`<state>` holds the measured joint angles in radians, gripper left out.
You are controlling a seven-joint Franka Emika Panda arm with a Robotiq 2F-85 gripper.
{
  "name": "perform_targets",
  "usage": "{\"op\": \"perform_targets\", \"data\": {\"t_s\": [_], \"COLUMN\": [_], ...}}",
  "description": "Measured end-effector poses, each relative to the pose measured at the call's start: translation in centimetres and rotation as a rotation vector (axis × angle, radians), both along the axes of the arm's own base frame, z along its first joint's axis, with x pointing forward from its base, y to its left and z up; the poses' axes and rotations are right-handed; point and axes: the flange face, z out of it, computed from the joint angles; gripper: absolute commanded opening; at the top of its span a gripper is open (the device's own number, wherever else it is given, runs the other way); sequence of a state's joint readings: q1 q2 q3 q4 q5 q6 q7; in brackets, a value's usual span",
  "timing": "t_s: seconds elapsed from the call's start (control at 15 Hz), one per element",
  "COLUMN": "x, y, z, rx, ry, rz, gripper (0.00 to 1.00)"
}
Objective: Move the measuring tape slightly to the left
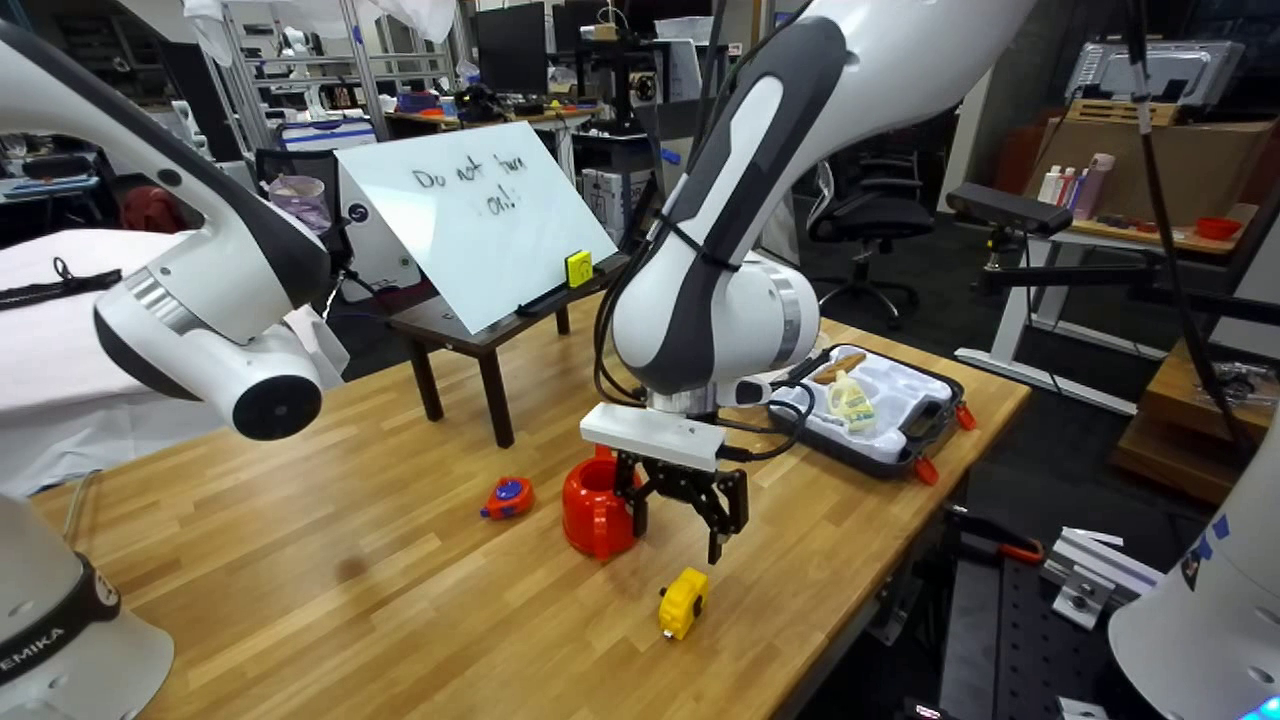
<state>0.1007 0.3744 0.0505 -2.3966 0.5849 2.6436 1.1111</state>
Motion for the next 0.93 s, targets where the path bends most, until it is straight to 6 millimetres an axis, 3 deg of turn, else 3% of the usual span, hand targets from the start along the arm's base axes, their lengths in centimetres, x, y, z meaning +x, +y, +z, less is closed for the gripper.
{"op": "perform_targets", "data": {"t_s": [0.6,0.8,0.93], "x": [-4.6,-7.6,-10.5], "y": [-3.5,-5.9,-8.6], "z": [4.3,5.1,4.9], "rx": [0.086,0.065,0.041], "ry": [-0.105,-0.132,-0.137], "rz": [-0.021,-0.019,-0.017], "gripper": [1.0,1.0,1.0]}}
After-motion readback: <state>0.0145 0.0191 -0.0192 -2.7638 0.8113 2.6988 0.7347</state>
